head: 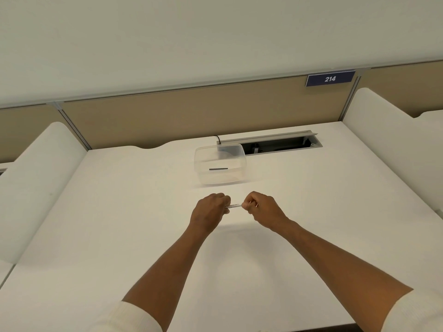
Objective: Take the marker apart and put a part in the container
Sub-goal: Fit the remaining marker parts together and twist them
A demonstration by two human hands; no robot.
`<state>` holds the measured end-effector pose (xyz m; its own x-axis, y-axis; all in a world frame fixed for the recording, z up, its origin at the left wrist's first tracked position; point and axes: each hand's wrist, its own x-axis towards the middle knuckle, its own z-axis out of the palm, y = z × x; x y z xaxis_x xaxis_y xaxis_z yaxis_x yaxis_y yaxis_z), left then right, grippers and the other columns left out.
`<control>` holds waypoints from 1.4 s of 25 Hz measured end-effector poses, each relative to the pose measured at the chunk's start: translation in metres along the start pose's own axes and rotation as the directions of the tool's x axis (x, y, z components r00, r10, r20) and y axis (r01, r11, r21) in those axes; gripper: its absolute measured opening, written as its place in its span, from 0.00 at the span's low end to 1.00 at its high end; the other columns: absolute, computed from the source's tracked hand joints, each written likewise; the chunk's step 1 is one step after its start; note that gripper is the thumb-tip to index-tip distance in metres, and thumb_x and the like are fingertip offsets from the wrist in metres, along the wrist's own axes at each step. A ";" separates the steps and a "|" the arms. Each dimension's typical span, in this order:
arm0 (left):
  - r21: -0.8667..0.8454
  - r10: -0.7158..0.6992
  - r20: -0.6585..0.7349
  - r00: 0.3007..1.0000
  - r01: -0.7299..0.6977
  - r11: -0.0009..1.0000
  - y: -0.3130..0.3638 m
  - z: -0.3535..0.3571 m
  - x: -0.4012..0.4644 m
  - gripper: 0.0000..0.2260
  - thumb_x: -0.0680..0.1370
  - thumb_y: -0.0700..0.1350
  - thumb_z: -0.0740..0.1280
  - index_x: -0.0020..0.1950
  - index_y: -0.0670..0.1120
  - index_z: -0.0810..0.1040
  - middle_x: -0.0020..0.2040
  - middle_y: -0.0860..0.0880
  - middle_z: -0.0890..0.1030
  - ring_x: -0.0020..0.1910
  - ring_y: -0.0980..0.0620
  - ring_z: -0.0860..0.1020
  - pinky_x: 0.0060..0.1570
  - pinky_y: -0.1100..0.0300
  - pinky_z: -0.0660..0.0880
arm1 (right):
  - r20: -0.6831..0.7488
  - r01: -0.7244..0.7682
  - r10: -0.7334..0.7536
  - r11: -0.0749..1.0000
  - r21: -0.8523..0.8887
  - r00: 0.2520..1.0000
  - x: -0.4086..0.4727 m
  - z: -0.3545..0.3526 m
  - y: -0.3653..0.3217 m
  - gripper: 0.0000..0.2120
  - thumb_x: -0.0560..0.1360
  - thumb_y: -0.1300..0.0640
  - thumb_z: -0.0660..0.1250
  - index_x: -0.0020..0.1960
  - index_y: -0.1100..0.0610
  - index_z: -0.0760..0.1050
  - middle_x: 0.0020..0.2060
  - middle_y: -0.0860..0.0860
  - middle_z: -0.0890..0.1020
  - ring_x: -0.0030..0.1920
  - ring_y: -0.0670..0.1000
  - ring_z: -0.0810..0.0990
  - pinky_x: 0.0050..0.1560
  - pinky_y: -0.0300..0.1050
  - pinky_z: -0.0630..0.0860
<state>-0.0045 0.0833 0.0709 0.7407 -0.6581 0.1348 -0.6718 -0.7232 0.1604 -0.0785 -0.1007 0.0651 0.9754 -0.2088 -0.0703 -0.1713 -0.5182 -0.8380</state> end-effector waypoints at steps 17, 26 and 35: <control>0.020 0.010 0.000 1.000 -0.010 1.000 0.008 0.004 0.002 0.05 0.76 0.42 0.69 0.44 0.46 0.73 0.39 0.48 0.76 0.37 0.47 0.72 0.32 0.55 0.64 | -0.005 0.089 -0.094 0.958 -0.274 0.996 0.001 -0.003 0.002 0.05 0.77 0.52 0.65 0.42 0.50 0.75 0.36 0.46 0.80 0.39 0.50 0.77 0.39 0.47 0.72; 0.011 0.031 0.022 0.999 -0.031 0.999 0.012 0.008 0.004 0.03 0.77 0.43 0.68 0.46 0.46 0.75 0.42 0.48 0.78 0.41 0.45 0.75 0.34 0.55 0.66 | -0.030 -0.085 0.080 0.961 -0.264 0.996 0.012 0.002 0.008 0.12 0.78 0.57 0.60 0.38 0.50 0.77 0.35 0.43 0.81 0.38 0.50 0.78 0.35 0.43 0.70; 0.005 0.027 0.029 0.999 -0.028 1.000 0.007 0.007 0.010 0.03 0.77 0.42 0.68 0.45 0.45 0.75 0.42 0.48 0.78 0.42 0.46 0.75 0.34 0.54 0.67 | 0.020 0.061 -0.058 0.932 -0.356 0.998 0.011 -0.002 0.012 0.09 0.77 0.59 0.63 0.39 0.51 0.77 0.26 0.37 0.74 0.31 0.42 0.73 0.32 0.39 0.64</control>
<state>-0.0018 0.0699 0.0664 0.7215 -0.6834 0.1111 -0.6919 -0.7059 0.1514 -0.0705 -0.1111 0.0557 0.9863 -0.1618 -0.0328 -0.1495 -0.7915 -0.5926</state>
